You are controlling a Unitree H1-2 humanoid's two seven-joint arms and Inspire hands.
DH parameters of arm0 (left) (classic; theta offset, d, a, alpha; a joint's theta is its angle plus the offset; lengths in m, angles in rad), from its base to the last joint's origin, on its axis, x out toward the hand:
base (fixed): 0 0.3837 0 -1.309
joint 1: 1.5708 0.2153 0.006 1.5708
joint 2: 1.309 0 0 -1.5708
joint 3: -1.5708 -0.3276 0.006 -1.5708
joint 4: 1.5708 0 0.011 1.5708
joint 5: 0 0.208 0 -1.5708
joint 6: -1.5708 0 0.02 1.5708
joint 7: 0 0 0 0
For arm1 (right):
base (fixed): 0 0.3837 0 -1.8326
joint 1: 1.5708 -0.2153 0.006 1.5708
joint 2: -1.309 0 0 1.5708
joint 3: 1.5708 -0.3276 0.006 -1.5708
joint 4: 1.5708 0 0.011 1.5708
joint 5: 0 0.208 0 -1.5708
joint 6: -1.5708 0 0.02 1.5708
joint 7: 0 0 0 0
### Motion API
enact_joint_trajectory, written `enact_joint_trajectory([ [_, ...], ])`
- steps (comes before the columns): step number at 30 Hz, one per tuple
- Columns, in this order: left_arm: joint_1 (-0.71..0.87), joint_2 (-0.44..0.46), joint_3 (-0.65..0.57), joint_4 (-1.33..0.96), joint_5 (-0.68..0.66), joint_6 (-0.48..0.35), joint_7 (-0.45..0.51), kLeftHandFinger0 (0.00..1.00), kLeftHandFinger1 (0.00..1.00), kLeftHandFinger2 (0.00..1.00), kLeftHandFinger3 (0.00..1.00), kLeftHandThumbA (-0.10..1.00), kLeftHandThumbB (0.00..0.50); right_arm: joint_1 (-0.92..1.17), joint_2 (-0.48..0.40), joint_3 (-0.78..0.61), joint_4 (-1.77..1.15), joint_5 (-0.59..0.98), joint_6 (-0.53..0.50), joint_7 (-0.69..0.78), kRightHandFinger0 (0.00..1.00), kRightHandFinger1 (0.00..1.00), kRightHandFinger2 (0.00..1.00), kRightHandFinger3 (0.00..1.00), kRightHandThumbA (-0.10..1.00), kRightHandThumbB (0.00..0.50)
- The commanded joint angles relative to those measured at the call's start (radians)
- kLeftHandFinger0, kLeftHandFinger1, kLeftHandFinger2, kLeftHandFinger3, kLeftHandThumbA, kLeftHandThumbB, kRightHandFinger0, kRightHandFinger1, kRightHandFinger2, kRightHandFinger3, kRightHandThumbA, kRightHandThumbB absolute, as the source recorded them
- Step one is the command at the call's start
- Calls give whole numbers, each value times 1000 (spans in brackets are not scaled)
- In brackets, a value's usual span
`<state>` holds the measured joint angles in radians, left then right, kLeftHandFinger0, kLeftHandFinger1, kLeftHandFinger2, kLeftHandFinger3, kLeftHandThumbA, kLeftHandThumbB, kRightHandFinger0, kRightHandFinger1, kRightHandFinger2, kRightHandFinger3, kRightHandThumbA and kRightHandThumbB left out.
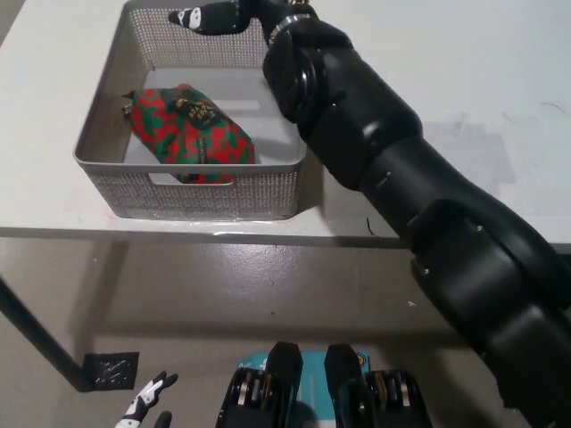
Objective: Use the right hand to pick up a bag of coffee beans on the right hand side and place it into a container on the left hand side
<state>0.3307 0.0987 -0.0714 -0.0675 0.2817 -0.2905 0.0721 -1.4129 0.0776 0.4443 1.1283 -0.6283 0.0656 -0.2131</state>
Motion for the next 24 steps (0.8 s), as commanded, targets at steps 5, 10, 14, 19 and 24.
enact_joint_trajectory([
  [5, -6, 12, -6, -6, 1, -22, -8, 1000, 1000, 1000, 1000, 1000, 452, 66, -70, -53, -305, 47, 50, 93, 1000, 1000, 1000, 1000, 1000, 445],
  [10, -36, 25, 9, -14, -21, -8, -18, 1000, 1000, 1000, 1000, 1000, 447, 304, -120, -180, -868, 123, 58, 96, 1000, 1000, 1000, 1000, 1000, 399],
  [14, -60, 32, 13, 7, -31, -16, -21, 1000, 1000, 1000, 1000, 1000, 430, 532, -98, -275, -1305, 184, 80, 72, 1000, 1000, 1000, 1000, 1000, 398],
  [19, -49, 33, 12, 34, -36, -31, -21, 1000, 1000, 1000, 1000, 1000, 413, 801, -77, -295, -1638, 246, 57, 60, 1000, 1000, 1000, 1000, 1000, 349],
  [24, -44, 39, 19, 31, -13, -7, -15, 1000, 1000, 1000, 1000, 1000, 419, 985, -93, -307, -1849, 378, 23, 45, 1000, 1000, 1000, 1000, 1000, 358],
])
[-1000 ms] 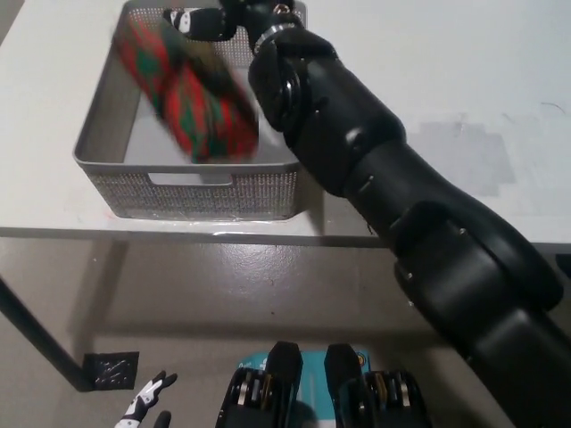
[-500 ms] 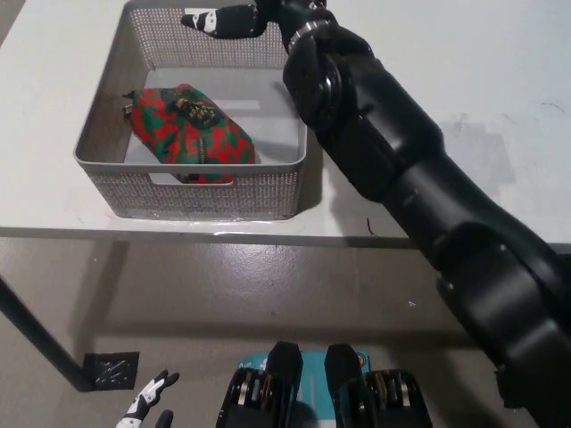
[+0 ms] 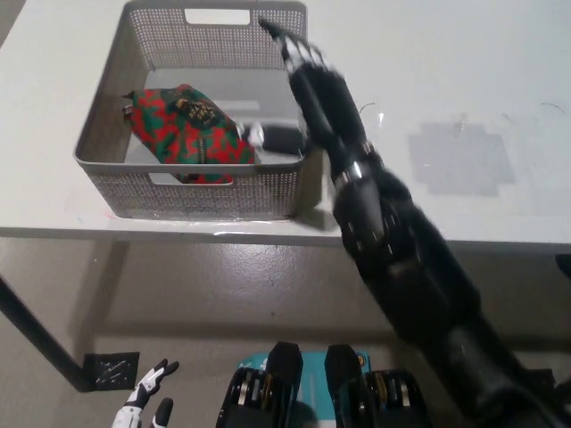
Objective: Use the right hand to pick up a bag of coffee beans on the right hand side and place it into a container on the left hand side
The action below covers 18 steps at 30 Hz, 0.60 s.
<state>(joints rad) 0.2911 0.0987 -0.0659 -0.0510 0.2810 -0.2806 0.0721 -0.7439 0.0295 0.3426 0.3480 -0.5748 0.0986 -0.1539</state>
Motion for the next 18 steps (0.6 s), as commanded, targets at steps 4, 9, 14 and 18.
enact_joint_trajectory([
  [4, -18, 35, 17, 26, -13, -16, -11, 1000, 1000, 1000, 1000, 1000, 427, 458, -52, -179, -1129, 313, -59, -35, 1000, 1000, 1000, 1000, 1000, 399],
  [9, -39, 37, 15, 37, 2, -16, -7, 1000, 1000, 1000, 1000, 1000, 439, 653, -69, -122, -1139, 339, -186, -70, 1000, 1000, 1000, 1000, 1000, 359],
  [14, -70, 38, 18, 55, 1, -16, -6, 1000, 1000, 1000, 1000, 1000, 419, 812, -92, -53, -1052, 323, -287, -60, 1000, 1000, 1000, 1000, 1000, 305],
  [18, -105, 42, 33, 58, -15, 10, -9, 1000, 1000, 1000, 1000, 1000, 424, 881, -102, -32, -923, 330, -341, -42, 1000, 1000, 1000, 1000, 1000, 348],
])
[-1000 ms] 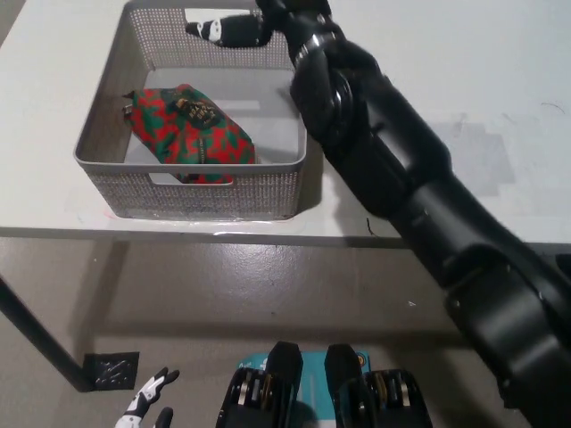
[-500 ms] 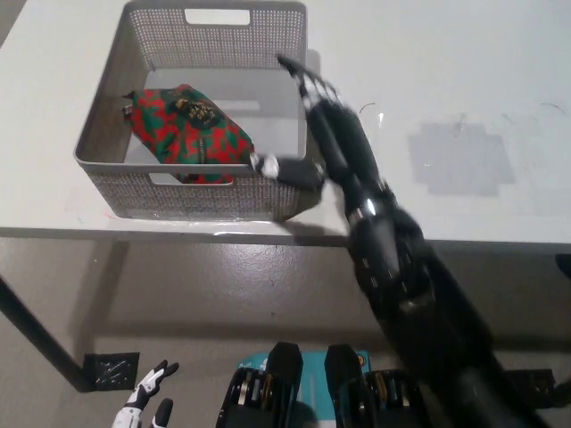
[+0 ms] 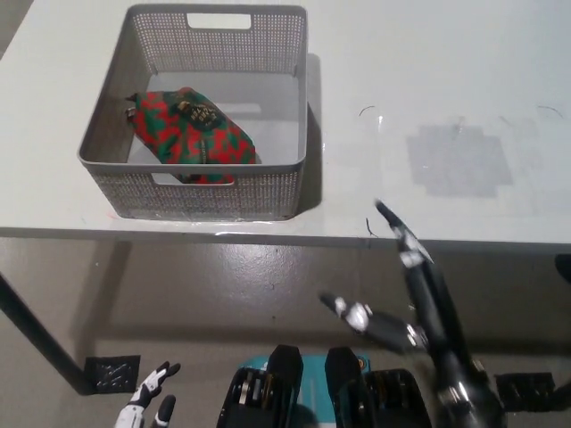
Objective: Use the right hand to pick up a bag of coffee beans on the right hand side and place it into a container on the left hand side
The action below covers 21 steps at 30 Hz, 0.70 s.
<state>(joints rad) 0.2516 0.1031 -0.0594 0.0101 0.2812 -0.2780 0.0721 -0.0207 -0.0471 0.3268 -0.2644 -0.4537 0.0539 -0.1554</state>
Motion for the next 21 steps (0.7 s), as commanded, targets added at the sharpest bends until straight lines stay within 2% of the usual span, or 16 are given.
enact_joint_trajectory([
  [1, -79, 40, 29, 0, -16, 12, -9, 1000, 1000, 1000, 1000, 1000, 429, 165, -18, -15, -279, 225, -301, -35, 1000, 1000, 1000, 1000, 1000, 357],
  [2, -89, 42, 33, 1, -19, 17, -10, 1000, 1000, 1000, 1000, 1000, 428, 174, -10, -13, -243, 228, -305, -32, 1000, 1000, 1000, 1000, 1000, 368],
  [3, -98, 44, 35, -2, -24, 31, -14, 1000, 1000, 1000, 1000, 1000, 434, 178, -3, -8, -179, 243, -315, -21, 1000, 1000, 1000, 1000, 1000, 406],
  [4, -108, 47, 37, 6, -31, 27, -15, 1000, 1000, 1000, 1000, 1000, 432, 174, 8, -10, -124, 229, -328, -25, 1000, 1000, 1000, 1000, 1000, 415],
  [6, -117, 51, 39, 19, -34, 18, -13, 1000, 1000, 1000, 1000, 1000, 432, 163, 23, -13, -53, 214, -357, -33, 1000, 1000, 1000, 1000, 1000, 398],
  [8, -120, 48, 43, 30, -33, 12, -3, 1000, 1000, 1000, 1000, 1000, 411, 152, 37, -6, 52, 231, -351, -6, 1000, 1000, 1000, 1000, 1000, 421],
  [12, -126, 42, 56, 39, -27, 7, 12, 1000, 1000, 1000, 1000, 1000, 385, 83, 60, -1, 275, 243, -405, 20, 1000, 1000, 1000, 1000, 1000, 334],
  [15, -133, 38, 68, 32, -32, 22, 8, 1000, 1000, 1000, 1000, 1000, 383, 22, 86, -11, 409, 250, -443, 19, 1000, 1000, 1000, 1000, 1000, 355],
  [17, -146, 39, 74, 31, -37, 17, 4, 1000, 1000, 1000, 1000, 1000, 372, -11, 98, -16, 461, 262, -442, 28, 1000, 1000, 1000, 1000, 1000, 352],
  [19, -169, 42, 78, 41, -50, 4, -1, 1000, 1000, 1000, 1000, 1000, 348, -46, 107, -26, 507, 265, -454, 28, 1000, 1000, 1000, 1000, 1000, 329],
  [21, -206, 43, 77, 48, -55, 19, -10, 1000, 1000, 1000, 1000, 1000, 358, -83, 109, -40, 534, 249, -461, 12, 1000, 1000, 1000, 1000, 1000, 289],
])
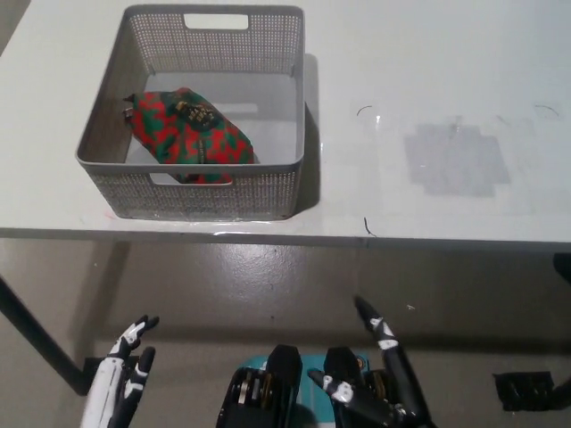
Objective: Use the right hand to pick up a bag of coffee beans on the right hand side and place it into a container on the left hand side
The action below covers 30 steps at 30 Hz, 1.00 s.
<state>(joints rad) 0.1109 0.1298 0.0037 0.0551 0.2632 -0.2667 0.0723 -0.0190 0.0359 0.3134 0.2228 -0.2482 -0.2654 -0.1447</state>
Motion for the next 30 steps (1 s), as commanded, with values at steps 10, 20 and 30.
enact_joint_trajectory([
  [10, -199, 24, -14, 11, -32, 76, -46, 1000, 1000, 1000, 1000, 1000, 292, -150, 15, -92, 92, -35, -126, -68, 1000, 1000, 1000, 1000, 983, 50],
  [20, -215, 4, 3, 54, -24, 86, -9, 1000, 1000, 1000, 1000, 1000, 67, -145, 21, -119, 96, -79, -122, -90, 1000, 1000, 1000, 1000, 1000, 0],
  [30, -248, 34, -20, 47, -17, 123, -55, 1000, 1000, 1000, 1000, 1000, 50, -165, 28, -129, 102, -78, -111, -92, 1000, 1000, 1000, 1000, 224, 0],
])
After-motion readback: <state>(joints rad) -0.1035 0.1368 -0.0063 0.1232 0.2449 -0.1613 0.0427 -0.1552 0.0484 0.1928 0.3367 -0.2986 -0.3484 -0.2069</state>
